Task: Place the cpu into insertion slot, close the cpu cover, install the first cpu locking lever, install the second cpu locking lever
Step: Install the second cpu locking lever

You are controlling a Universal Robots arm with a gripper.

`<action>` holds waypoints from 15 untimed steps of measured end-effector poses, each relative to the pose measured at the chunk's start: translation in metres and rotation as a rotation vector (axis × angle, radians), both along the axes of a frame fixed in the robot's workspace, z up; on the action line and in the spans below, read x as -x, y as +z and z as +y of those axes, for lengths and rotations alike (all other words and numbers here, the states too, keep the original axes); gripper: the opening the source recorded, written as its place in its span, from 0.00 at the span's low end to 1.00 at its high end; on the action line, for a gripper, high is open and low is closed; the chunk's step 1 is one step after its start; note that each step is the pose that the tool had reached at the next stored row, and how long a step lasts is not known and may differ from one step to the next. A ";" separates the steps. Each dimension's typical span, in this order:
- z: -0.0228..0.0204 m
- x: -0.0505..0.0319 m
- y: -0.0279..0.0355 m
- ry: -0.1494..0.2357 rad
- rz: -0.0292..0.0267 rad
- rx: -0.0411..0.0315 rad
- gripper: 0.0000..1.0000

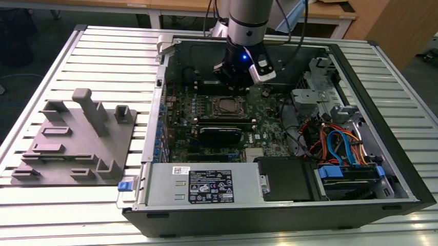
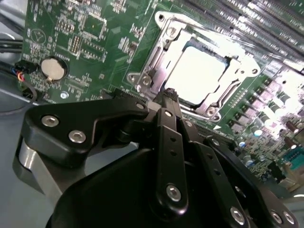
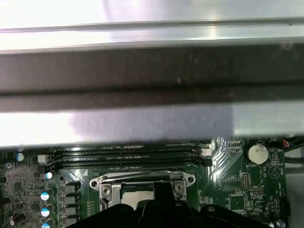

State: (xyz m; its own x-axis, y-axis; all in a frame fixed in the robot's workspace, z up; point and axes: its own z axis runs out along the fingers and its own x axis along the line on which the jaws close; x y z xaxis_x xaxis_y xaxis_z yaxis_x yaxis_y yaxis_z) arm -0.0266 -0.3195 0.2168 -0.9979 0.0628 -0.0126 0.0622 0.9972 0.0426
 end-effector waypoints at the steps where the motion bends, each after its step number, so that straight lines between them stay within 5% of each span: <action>1: -0.0009 0.0000 0.0000 0.000 0.0000 0.0000 0.10; 15: -0.0087 0.0000 0.0000 0.000 0.0000 0.0000 0.10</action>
State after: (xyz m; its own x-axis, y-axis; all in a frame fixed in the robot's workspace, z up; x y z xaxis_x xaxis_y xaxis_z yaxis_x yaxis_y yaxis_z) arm -0.0267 -0.3282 0.2168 -0.9979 0.0628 -0.0126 0.0622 0.9972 0.0426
